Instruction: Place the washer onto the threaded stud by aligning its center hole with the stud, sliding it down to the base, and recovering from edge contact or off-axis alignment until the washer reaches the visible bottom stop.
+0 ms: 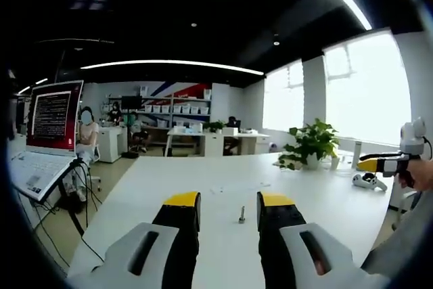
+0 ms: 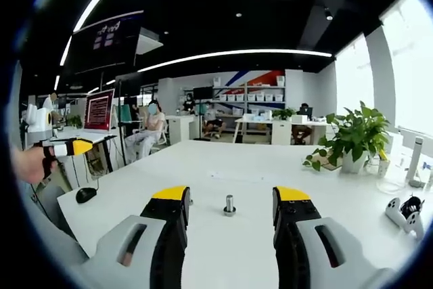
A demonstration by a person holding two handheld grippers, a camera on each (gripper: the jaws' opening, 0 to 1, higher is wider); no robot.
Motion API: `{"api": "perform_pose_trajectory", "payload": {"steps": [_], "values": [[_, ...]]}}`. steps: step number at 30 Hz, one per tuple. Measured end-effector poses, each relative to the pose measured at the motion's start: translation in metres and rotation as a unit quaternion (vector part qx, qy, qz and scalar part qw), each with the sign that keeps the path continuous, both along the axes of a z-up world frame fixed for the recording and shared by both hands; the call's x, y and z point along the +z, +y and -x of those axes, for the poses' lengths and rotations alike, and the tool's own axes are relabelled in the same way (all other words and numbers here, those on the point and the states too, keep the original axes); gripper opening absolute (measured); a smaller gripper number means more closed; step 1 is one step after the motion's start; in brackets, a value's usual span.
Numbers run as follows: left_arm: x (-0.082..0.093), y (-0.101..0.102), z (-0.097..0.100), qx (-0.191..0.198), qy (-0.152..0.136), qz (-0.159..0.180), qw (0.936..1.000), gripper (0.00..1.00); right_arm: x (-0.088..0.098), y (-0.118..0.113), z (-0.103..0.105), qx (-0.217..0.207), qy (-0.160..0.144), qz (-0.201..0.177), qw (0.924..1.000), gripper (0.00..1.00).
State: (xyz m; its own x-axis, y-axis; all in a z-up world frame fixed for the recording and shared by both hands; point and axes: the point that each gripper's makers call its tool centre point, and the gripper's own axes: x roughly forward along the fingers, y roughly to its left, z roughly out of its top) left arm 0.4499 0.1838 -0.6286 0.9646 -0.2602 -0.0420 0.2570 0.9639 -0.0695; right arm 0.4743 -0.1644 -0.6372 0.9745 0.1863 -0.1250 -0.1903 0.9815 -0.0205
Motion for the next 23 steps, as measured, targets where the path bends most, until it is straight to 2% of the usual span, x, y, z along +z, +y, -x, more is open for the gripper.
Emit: {"api": "perform_pose_trajectory", "payload": {"steps": [10, 23], "values": [[-0.0045, -0.008, 0.0004, -0.012, 0.006, -0.006, 0.9999, 0.31, 0.0011, -0.0027, 0.0016, -0.009, -0.002, -0.006, 0.9999, 0.51], [-0.006, -0.0026, 0.0017, 0.0, 0.009, -0.012, 0.9999, 0.3, -0.0003, 0.0021, 0.0015, 0.0, -0.002, -0.002, 1.0, 0.51]]}}
